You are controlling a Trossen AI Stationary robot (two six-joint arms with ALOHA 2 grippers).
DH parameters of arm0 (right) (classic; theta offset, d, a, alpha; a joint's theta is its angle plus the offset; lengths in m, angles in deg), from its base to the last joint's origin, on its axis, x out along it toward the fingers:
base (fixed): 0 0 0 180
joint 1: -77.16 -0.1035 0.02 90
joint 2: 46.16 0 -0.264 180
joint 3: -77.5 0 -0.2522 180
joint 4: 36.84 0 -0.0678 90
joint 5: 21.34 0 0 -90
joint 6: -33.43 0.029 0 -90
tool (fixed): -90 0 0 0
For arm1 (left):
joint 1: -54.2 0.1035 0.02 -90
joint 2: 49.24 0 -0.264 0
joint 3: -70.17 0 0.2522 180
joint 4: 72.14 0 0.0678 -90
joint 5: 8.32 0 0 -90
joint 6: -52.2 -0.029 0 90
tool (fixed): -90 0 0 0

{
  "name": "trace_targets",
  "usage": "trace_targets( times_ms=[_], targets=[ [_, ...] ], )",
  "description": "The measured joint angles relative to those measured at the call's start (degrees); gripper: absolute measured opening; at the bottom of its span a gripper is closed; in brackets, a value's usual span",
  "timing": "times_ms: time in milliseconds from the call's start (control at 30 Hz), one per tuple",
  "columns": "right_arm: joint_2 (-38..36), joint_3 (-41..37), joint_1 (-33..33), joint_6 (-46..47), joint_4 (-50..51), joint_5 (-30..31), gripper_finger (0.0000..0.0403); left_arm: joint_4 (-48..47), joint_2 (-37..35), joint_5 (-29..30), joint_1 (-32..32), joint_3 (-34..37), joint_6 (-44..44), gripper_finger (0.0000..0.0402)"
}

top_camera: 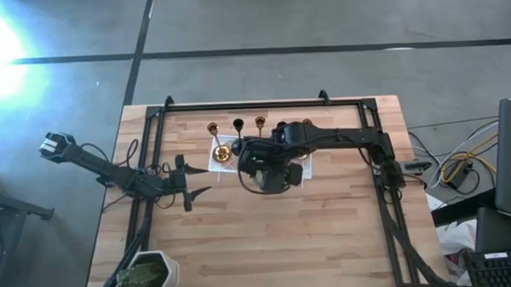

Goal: Pick & Place candle stick holders
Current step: Put the light blue scented candle on the shelf

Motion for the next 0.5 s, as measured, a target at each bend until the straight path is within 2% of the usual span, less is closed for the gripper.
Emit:
trace_targets(
  times_ms=[500],
  targets=[
    [0.02, -2.26, 2.41, -2.15, -0.42, 1.99, 0.0295, 0.0, -0.02, 0.0, -0.02, 0.0, -0.02, 0.0268]
  ],
)
